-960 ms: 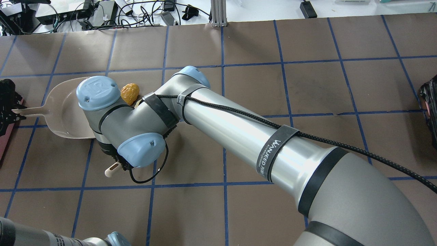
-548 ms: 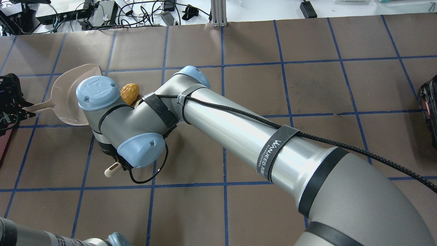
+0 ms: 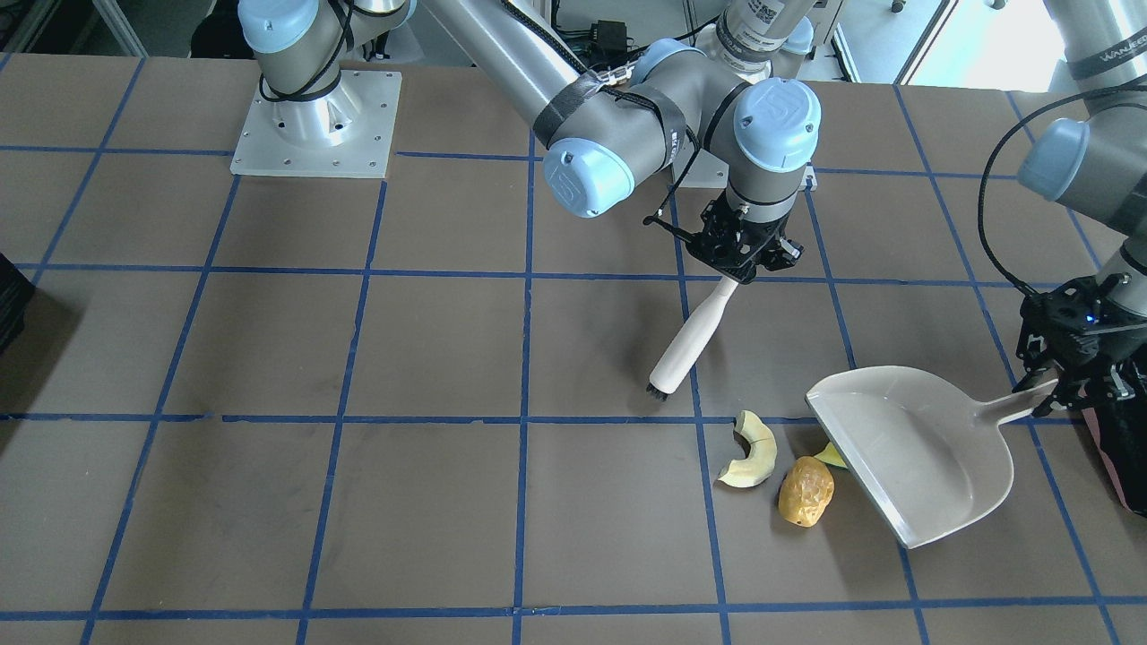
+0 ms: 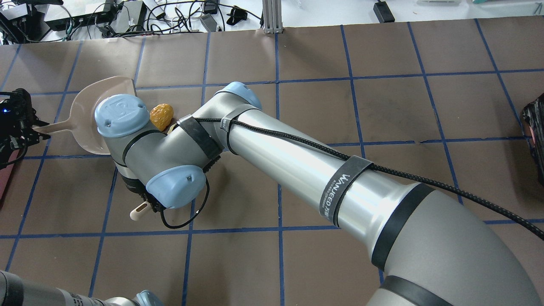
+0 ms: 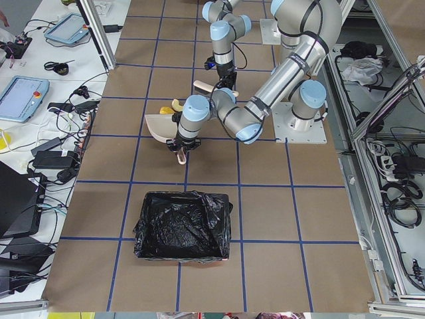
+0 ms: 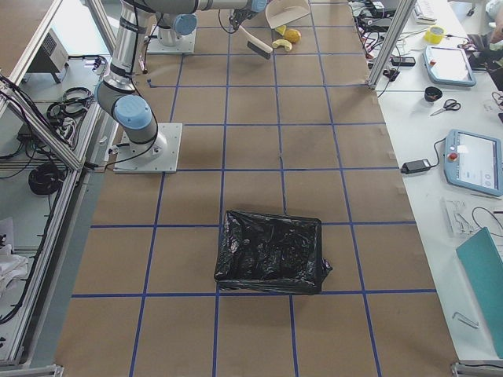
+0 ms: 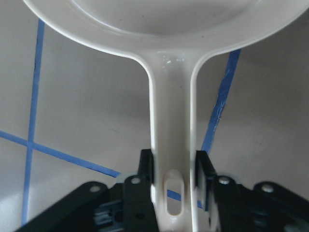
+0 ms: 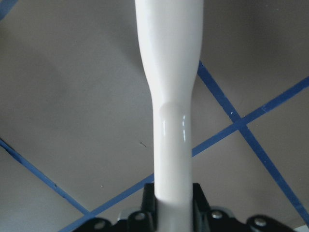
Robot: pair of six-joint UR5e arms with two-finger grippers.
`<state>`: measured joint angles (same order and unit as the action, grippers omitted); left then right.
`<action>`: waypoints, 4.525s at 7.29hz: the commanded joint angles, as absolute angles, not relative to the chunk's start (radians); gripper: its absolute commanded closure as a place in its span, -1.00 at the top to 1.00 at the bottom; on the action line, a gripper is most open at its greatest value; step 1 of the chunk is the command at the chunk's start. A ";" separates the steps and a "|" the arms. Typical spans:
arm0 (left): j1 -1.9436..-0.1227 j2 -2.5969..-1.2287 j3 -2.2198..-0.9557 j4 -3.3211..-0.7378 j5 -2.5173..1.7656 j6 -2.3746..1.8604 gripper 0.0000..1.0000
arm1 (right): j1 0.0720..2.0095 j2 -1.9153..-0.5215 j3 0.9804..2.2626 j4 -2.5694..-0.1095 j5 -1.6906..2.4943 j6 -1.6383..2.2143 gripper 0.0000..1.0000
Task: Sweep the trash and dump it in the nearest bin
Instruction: 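Hold the dustpan flat on the table with the left gripper, then sweep the sponge piece into the dustpan with the brush in the right gripper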
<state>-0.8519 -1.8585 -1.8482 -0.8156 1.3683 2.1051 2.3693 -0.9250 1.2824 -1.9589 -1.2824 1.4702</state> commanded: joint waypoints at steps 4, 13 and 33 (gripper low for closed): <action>-0.801 -1.847 -1.789 -0.973 1.435 2.128 -1.00 | 2.370 -0.927 1.282 -1.960 -1.270 1.473 -1.00; -0.885 -1.982 -1.601 -1.068 1.721 2.382 -1.00 | 2.368 -0.925 1.282 -1.962 -1.269 1.473 -1.00; -0.973 -2.066 -1.537 -1.055 1.750 2.180 -1.00 | 2.358 -0.698 1.020 -1.976 -1.233 1.030 -1.00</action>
